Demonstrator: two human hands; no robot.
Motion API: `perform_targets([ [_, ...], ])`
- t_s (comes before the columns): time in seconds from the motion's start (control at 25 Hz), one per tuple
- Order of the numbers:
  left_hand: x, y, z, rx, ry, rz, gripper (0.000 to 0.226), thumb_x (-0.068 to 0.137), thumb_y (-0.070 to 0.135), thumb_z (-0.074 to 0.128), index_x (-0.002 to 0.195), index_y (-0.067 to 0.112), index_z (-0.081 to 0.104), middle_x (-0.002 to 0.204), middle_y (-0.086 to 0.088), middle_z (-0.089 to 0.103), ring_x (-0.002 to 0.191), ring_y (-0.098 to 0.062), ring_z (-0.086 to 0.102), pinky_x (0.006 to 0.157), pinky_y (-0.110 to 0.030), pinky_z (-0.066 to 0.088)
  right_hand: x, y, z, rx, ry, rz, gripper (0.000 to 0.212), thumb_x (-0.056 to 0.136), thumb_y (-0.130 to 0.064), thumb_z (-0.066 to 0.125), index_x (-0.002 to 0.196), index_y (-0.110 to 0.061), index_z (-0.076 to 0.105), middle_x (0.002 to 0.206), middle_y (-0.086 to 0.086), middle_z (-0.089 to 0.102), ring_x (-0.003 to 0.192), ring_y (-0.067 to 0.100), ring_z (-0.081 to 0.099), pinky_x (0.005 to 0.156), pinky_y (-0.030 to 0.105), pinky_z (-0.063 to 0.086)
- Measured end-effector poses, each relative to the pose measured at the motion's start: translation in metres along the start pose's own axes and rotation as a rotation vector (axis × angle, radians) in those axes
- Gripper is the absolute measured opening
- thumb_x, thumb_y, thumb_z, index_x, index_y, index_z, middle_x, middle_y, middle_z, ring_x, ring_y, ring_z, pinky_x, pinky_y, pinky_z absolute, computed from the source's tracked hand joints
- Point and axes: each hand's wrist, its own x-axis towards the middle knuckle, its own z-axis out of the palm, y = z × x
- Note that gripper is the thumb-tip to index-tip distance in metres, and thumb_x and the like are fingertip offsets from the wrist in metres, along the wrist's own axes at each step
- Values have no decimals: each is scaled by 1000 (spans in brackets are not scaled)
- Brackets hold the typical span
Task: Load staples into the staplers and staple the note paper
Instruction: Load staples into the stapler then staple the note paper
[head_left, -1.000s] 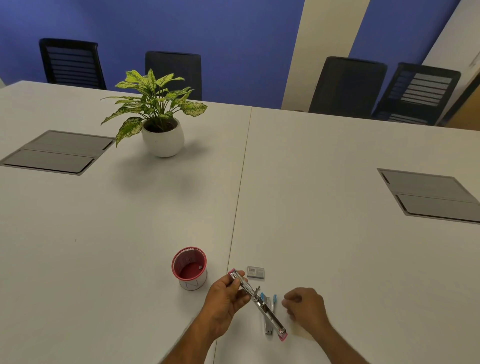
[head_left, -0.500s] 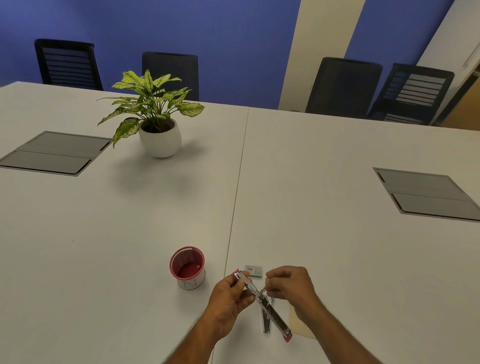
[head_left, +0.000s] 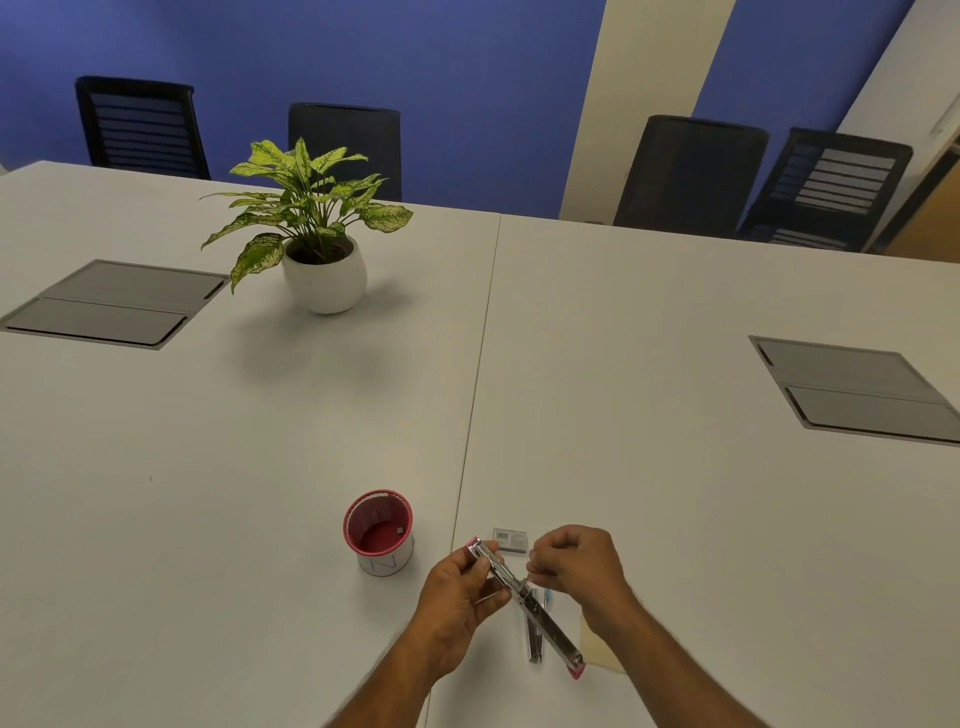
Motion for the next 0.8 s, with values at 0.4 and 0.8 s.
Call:
perform_targets([
  [0.4, -5, 1, -34, -3, 85, -3, 23, 102, 6, 48, 115, 8, 66, 105, -12, 70, 89, -27, 72, 68, -34, 62, 21, 38, 12, -689, -78, -214, 18, 78, -14, 76, 96, -16, 78, 97, 0, 77, 84, 11, 69, 83, 23, 54],
  [0.8, -12, 11, -65, -72, 125, 16, 24, 102, 5, 47, 116, 4, 66, 97, -12, 69, 90, -28, 69, 70, -35, 62, 49, 55, 55, -1333, -479, -549, 55, 90, -6, 53, 142, -24, 48, 154, -2, 41, 140, 23, 42, 110, 38, 42],
])
